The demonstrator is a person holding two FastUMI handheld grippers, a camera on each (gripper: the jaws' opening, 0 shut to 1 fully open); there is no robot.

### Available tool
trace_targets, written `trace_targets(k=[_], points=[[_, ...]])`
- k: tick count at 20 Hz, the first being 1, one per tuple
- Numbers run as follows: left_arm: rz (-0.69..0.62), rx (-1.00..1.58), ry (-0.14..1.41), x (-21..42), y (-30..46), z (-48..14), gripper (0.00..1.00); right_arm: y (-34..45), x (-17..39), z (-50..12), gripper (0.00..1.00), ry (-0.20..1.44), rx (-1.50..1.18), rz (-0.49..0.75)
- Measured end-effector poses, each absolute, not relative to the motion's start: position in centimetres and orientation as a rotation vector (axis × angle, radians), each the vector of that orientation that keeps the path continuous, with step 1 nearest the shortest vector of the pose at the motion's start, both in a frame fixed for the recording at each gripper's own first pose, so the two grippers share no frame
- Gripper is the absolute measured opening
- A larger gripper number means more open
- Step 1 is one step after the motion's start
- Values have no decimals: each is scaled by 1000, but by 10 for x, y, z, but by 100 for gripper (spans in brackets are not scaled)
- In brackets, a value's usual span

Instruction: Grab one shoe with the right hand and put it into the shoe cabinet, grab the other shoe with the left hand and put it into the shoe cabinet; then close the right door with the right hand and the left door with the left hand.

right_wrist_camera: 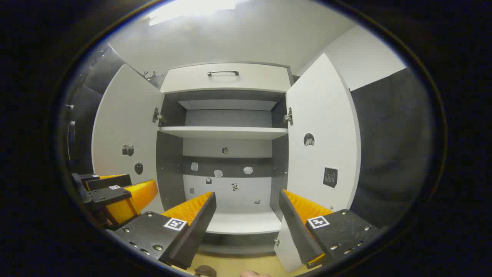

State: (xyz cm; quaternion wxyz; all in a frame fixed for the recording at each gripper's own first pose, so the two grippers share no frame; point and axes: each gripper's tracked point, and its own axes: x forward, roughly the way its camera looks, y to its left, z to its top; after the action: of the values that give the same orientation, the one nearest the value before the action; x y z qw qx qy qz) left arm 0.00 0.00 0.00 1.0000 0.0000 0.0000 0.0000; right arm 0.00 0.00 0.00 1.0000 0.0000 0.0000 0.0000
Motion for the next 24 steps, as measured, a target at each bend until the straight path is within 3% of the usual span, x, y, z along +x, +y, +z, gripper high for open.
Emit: trace_targets(k=[3,4,13,15,18,24], points=[[11,20,-7,1,1,1,100,-3,5,-6,98,46,-4,-7],[11,23,-6,0,1,1,96,-5,6,-8,100,53,-2,-10],[10,70,-11,6,0,2,99,-7,12,-18,99,78,-17,-20],[17,71,-16,8,4,3,96,-5,15,-24,99,81,-11,-7],[39,72,-13,11,16,3,93,-1,15,-71,99,119,-37,25],[68,83,-14,15,33,1,96,2,-18,-227,97,318,-67,34]])
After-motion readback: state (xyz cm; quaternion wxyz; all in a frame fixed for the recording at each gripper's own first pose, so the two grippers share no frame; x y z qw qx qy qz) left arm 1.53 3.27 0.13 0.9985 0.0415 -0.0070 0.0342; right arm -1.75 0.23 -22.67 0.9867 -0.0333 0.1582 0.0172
